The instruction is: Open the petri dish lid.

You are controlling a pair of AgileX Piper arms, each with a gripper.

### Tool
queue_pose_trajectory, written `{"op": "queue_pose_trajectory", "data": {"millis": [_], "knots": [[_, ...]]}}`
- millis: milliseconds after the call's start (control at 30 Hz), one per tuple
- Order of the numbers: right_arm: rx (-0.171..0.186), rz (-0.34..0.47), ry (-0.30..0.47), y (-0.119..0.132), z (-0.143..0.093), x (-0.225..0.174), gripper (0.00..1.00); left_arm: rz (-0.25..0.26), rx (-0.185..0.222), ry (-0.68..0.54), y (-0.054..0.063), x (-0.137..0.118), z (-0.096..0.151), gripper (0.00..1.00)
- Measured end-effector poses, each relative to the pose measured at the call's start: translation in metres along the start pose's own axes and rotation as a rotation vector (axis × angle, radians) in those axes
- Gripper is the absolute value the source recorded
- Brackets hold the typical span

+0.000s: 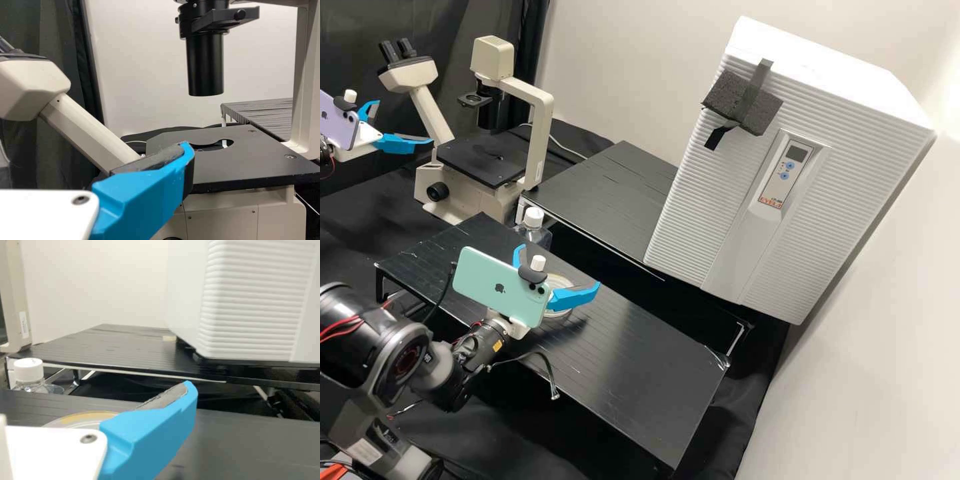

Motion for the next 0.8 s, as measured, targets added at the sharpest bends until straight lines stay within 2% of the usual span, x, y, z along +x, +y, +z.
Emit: {"op": "queue_pose_trajectory", "data": {"millis": [133, 400, 567, 800], "knots": [[0.003, 0.033, 0.026, 0.006, -0.005, -0.005, 1.00, 0.000, 0.000, 0.000, 0.000, 0.000, 0.000, 1.00], [-0.002, 0.009, 0.085, 0.000, -0.016, -0.007, 1.00, 0.000, 0.000, 0.000, 0.000, 0.000, 0.000, 1.00], [-0.012, 0.009, 0.053, -0.001, -0.011, -0.005, 1.00, 0.000, 0.000, 0.000, 0.000, 0.000, 0.000, 1.00], [-0.022, 0.060, -0.003, 0.008, -0.002, -0.005, 1.00, 0.000, 0.000, 0.000, 0.000, 0.000, 0.000, 1.00]]}}
